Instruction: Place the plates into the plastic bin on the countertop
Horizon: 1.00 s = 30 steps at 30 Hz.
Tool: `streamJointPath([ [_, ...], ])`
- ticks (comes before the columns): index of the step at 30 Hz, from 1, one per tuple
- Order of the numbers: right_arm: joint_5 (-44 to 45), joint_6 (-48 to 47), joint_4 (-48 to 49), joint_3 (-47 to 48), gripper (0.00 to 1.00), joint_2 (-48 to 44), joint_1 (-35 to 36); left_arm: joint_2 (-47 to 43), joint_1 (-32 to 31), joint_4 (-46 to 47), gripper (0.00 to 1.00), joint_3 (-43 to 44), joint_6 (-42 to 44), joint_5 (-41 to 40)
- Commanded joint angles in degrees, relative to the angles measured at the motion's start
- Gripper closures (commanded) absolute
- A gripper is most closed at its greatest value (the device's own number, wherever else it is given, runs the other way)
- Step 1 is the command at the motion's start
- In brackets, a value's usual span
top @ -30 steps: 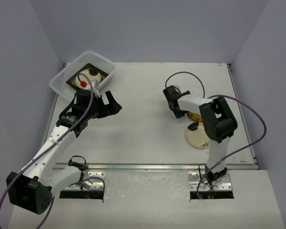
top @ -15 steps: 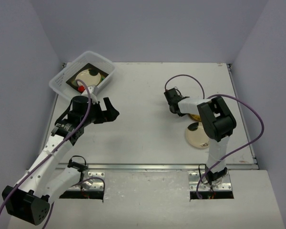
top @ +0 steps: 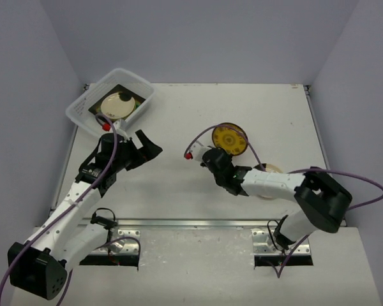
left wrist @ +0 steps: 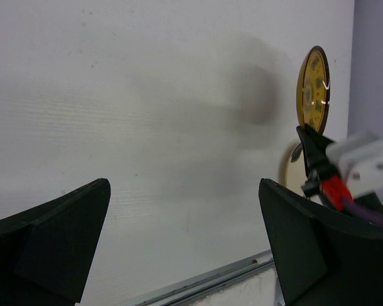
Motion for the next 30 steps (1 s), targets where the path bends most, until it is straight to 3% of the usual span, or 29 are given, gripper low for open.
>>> streamJointPath([
  [1,-5.0,-18.2,15.5,-5.4,1.00,-9.2,12.2,3.2,0.5,10.1,0.00,-0.2,-8.7,7.6],
  [8,-13.2,-22.7,10.9,-4.2,1.00,-15.3,25.0,7.1,0.3,13.4,0.00,-0.6,-9.8,15.8],
  [12,-14.1,-23.7,10.4,-2.7,1.00,-15.8,27.6,7.0,0.3,12.7,0.01,-2.5,-8.2,16.6],
  [14,-14.7,-23.9,10.4,-2.2,1.00,-15.8,28.2,7.2,0.3,12.7,0.07,-3.2,-7.7,16.8],
  [16,-16.3,-23.7,10.2,-1.7,1.00,-15.9,28.6,7.6,0.3,13.4,0.32,-3.7,-7.1,18.3],
  [19,-17.2,-23.8,10.6,-0.7,1.00,-15.4,28.8,8.0,0.2,13.9,0.90,-3.5,-6.2,20.6],
  [20,-17.1,-24.0,10.9,-0.5,1.00,-15.2,28.8,7.8,0.3,13.9,1.00,-3.3,-6.1,21.0],
  [23,-16.9,-22.9,11.5,-0.3,0.97,-14.3,28.7,6.0,0.3,12.3,1.00,-1.9,-5.2,19.1],
  [26,-16.3,-16.1,12.2,-1.1,0.25,-15.9,27.0,5.3,1.7,8.2,1.00,2.5,-3.9,12.0],
  [27,-16.1,-13.2,12.0,-1.6,0.06,-16.8,26.1,5.6,3.0,6.8,1.00,5.0,-3.5,9.1],
  [28,-15.8,-10.8,11.8,-2.1,0.01,-17.0,25.1,6.0,4.6,6.0,1.00,5.6,-3.4,7.0],
  [30,-12.4,-1.9,8.7,-2.4,0.01,-18.8,21.4,8.7,12.6,6.3,1.00,8.4,-4.4,4.9],
])
